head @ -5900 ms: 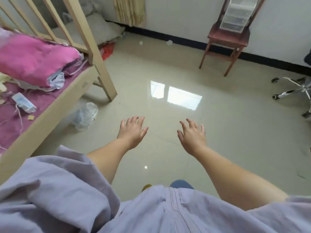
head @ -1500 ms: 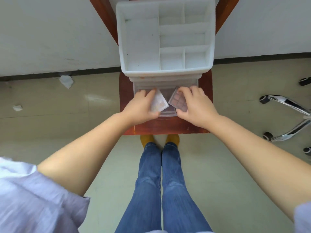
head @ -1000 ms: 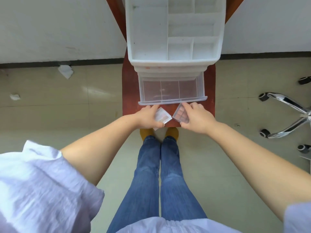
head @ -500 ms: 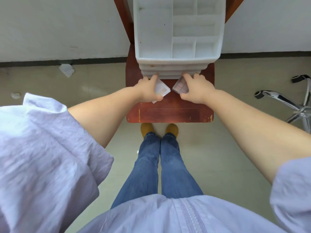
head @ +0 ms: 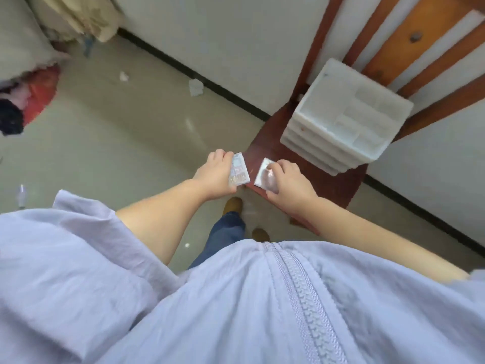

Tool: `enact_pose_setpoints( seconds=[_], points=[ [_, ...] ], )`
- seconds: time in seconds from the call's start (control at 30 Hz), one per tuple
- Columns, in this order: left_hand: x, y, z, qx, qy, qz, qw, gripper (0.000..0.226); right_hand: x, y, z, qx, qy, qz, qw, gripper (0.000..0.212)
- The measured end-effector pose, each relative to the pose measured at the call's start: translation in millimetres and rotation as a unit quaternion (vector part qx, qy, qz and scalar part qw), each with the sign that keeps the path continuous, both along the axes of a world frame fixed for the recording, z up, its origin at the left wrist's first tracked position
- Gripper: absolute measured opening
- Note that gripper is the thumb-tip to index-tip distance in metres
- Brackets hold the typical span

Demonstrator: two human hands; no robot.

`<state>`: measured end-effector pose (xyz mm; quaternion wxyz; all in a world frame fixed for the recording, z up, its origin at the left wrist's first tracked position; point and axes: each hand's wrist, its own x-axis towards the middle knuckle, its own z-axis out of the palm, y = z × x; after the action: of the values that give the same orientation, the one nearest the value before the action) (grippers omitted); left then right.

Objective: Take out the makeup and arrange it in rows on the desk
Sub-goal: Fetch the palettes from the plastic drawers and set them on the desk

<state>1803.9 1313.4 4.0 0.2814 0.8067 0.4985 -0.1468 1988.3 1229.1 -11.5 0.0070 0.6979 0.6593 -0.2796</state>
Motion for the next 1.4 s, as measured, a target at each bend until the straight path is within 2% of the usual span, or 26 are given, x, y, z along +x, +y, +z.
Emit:
enact_pose_setpoints(
  seconds=[0.13, 0.27, 0.43, 0.57, 0.67, 0.9, 1.07, 1.23, 1.4],
  points=[
    [-46.9, -62.2, 1.4, 0.014, 0.008, 0.147, 0.989, 0.064, -31.9, -1.9, 7.8, 0.013, -0.013, 0.141, 0.990, 0.046],
    [-92.6, -134.6, 7.9, 0.020, 0.013, 0.295, 0.955, 0.067, -71.1, -9.5, 13.3, 0.010, -0.044, 0.275, 0.960, 0.050],
    [-172.0, -213.5, 28.9, 0.053, 0.019, 0.482, 0.875, 0.071, -157.2, -18.9, 35.4, 0.038, -0.052, 0.431, 0.900, 0.052],
    [-228.8, -285.6, 42.3, 0.081, 0.021, 0.584, 0.807, 0.072, -244.8, -48.2, 54.8, 0.075, -0.047, 0.524, 0.847, 0.053],
    [-263.8, -351.4, 44.3, 0.083, 0.027, 0.633, 0.769, 0.073, -313.5, -95.2, 61.7, 0.086, -0.034, 0.583, 0.807, 0.056],
    [-362.8, -540.9, 51.1, 0.076, 0.079, 0.692, 0.713, 0.069, -466.5, -255.6, 64.8, 0.102, 0.004, 0.688, 0.719, 0.053],
    [-415.6, -678.1, 63.9, 0.076, 0.103, 0.769, 0.626, 0.067, -556.8, -365.6, 70.3, 0.114, 0.032, 0.768, 0.630, 0.053],
    [-438.6, -776.0, 66.9, 0.081, 0.137, 0.829, 0.536, 0.065, -643.4, -450.4, 78.7, 0.128, 0.042, 0.838, 0.530, 0.051],
    [-482.4, -839.3, 59.6, 0.063, 0.149, 0.864, 0.477, 0.068, -735.1, -521.1, 77.2, 0.126, 0.038, 0.882, 0.452, 0.055]
  ],
)
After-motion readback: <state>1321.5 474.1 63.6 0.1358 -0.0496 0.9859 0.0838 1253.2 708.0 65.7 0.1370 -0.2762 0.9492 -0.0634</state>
